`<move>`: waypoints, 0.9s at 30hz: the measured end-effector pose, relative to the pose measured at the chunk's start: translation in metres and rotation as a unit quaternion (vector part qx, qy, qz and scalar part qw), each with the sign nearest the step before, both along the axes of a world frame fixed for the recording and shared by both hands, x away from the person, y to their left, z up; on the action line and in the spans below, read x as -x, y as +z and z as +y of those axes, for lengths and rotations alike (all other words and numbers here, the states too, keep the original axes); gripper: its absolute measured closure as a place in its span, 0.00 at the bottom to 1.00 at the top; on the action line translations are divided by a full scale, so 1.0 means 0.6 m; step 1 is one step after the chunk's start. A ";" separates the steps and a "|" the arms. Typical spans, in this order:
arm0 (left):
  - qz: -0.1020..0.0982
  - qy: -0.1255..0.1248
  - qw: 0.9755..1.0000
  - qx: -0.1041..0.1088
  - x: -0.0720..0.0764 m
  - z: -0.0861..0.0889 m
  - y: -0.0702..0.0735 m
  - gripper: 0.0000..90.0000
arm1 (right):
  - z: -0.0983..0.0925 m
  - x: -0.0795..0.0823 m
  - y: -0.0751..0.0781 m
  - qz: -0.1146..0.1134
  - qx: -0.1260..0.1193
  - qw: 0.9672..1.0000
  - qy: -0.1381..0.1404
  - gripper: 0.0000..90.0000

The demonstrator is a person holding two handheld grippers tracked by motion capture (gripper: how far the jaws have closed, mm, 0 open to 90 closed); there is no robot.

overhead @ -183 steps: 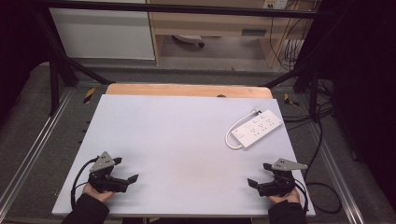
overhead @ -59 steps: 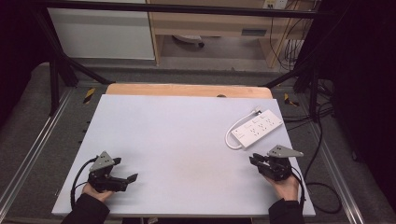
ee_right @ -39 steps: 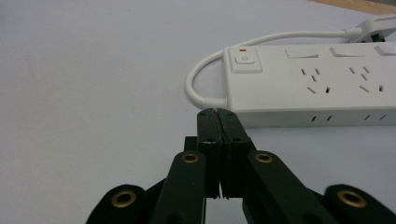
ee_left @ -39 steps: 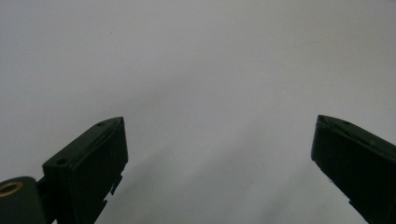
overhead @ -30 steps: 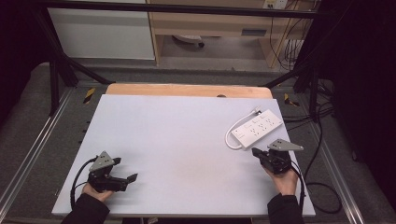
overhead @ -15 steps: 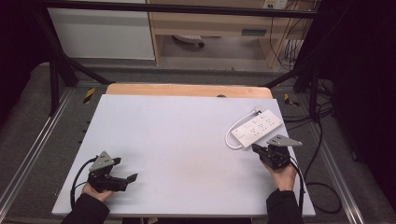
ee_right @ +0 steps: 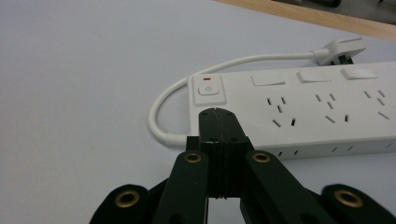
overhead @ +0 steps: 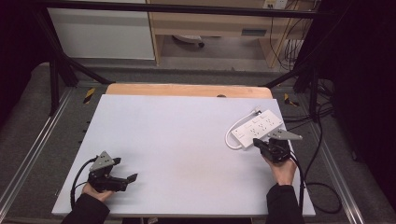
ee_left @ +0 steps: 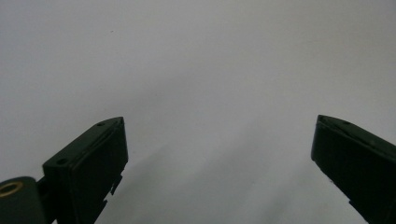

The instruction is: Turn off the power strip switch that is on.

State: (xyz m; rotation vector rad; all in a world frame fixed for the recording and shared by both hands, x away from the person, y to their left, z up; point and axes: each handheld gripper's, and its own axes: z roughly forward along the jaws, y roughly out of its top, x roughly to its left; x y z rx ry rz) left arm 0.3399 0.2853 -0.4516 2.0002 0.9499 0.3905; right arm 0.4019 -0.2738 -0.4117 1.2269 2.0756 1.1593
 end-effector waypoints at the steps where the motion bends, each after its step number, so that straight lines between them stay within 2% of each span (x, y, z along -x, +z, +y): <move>1: 0.000 0.000 1.000 0.001 0.000 0.000 0.000 0.04 | 0.000 -0.002 0.001 0.002 -0.002 1.000 -0.002 1.00; 12: 0.000 0.000 1.000 0.000 0.000 0.000 0.000 0.04 | 0.003 -0.025 0.004 -0.001 0.000 1.000 -0.011 1.00; 27: 0.001 0.001 1.000 -0.002 -0.001 0.001 -0.001 0.04 | 0.004 -0.057 -0.004 0.003 -0.001 1.000 -0.021 1.00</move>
